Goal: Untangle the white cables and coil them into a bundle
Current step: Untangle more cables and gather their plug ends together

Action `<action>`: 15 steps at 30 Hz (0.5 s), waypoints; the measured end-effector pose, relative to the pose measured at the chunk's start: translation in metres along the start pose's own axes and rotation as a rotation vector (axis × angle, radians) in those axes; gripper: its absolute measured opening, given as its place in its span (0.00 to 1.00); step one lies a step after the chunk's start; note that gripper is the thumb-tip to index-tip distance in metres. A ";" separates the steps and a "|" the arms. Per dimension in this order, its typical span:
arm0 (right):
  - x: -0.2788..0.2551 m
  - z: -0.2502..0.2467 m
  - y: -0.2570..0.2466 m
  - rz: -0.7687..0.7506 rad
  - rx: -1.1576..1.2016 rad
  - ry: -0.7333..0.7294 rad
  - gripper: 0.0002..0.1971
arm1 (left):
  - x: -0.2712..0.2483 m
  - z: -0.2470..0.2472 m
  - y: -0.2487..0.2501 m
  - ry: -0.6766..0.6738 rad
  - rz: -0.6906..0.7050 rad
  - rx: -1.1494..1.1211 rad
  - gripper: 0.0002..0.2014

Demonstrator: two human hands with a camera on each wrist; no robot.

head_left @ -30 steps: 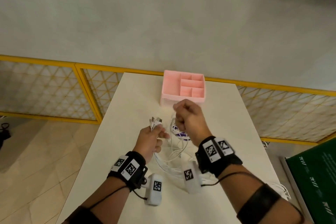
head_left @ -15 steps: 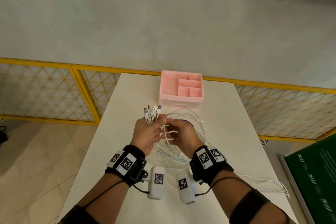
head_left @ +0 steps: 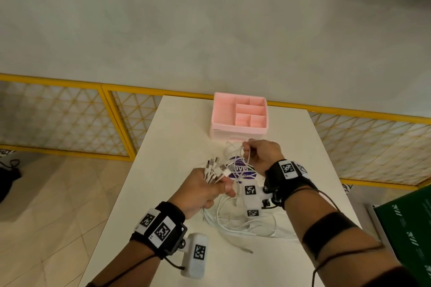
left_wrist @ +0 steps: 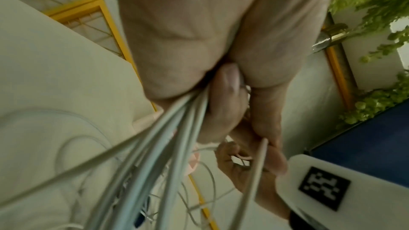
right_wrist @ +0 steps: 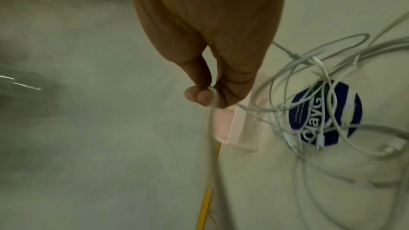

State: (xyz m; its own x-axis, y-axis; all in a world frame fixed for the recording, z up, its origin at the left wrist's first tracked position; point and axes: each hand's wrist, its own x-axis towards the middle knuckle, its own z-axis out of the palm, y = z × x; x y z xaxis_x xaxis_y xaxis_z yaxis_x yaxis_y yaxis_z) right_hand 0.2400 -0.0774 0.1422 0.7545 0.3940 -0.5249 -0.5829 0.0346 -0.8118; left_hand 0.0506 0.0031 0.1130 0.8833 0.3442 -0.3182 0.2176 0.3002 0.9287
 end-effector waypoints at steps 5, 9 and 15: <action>0.014 -0.012 -0.025 0.025 -0.205 0.090 0.05 | 0.003 -0.021 -0.025 0.076 -0.098 -0.007 0.02; 0.008 -0.017 -0.043 0.141 -0.604 -0.069 0.07 | 0.009 -0.034 -0.043 0.244 -0.114 0.004 0.01; -0.007 -0.006 -0.062 0.142 -0.954 -0.250 0.08 | 0.019 -0.030 -0.048 0.371 -0.090 -0.011 0.02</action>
State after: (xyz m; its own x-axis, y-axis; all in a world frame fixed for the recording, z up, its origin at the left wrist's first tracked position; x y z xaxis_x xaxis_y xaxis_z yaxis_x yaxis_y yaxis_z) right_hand 0.2727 -0.0877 0.1944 0.5469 0.5233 -0.6535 -0.0936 -0.7375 -0.6688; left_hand 0.0442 0.0222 0.0568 0.6497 0.6143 -0.4478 0.2816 0.3527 0.8924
